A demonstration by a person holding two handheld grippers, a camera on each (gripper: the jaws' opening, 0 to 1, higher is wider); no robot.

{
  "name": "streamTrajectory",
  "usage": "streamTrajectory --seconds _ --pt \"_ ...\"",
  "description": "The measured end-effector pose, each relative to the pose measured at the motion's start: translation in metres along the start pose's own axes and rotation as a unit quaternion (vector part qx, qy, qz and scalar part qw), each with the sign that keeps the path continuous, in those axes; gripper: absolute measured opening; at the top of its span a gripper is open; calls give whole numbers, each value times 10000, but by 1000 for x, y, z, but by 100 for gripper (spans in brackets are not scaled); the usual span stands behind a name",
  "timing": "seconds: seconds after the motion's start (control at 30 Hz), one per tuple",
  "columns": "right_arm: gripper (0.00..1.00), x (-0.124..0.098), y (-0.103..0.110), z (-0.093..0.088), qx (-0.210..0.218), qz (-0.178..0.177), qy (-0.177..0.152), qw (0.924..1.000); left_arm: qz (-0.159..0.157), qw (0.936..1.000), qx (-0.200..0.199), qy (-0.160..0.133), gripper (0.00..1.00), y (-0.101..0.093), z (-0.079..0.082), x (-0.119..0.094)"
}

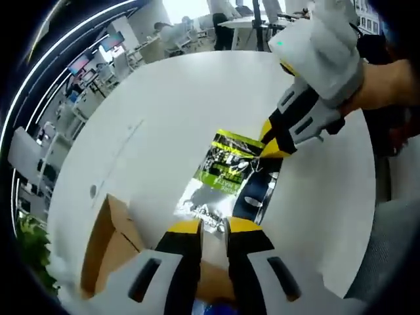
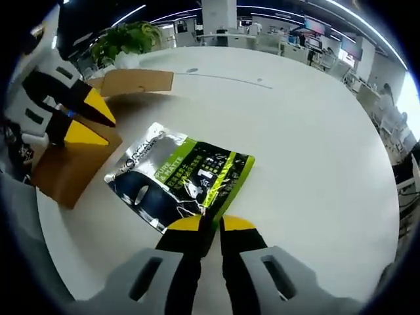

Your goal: Operate the shoe box by opening the lid, removing the specified soft item, and placing it in the target area until the item is outside and the box remains undamaged.

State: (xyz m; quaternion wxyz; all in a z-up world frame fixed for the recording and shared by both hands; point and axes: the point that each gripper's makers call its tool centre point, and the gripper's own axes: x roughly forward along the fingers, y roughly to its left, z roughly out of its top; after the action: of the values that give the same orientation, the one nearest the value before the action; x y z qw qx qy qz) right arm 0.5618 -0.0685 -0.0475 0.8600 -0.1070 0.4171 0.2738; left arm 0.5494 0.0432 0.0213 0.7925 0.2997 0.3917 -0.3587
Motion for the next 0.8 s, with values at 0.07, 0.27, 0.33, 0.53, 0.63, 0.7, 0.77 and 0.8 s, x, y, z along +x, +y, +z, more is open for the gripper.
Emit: streamTrajectory --seconds 0.07,0.27,0.33,0.53,0.63,0.7,0.77,0.8 --pt "11 -3 -2 -1 -148 -61 -11 9999 -29 9999 -100 -123 13 -1 4 -6" --pt "19 -14 -11 0 -283 -212 -89 9993 -59 9979 -382 -528 15 1 17 -27" --pt "19 -21 -12 3 -284 -232 -124 9992 -103 9964 -571 -624 16 3 18 -33" --pt "24 -38 -5 13 -444 -184 -289 9984 24 9935 -812 -797 15 13 12 -52" --pt "25 -50 4 25 -604 -142 -446 9971 18 9913 -950 -911 16 16 8 -64" --pt "26 -58 12 33 -701 -82 -522 9961 24 9902 -1017 -958 16 20 4 -72" --pt "26 -65 19 41 -838 -44 -602 9947 39 9901 -997 -986 17 23 -1 -80" --pt "26 -67 22 45 -923 -42 -654 9936 17 9896 -1007 -1031 18 24 -3 -84"
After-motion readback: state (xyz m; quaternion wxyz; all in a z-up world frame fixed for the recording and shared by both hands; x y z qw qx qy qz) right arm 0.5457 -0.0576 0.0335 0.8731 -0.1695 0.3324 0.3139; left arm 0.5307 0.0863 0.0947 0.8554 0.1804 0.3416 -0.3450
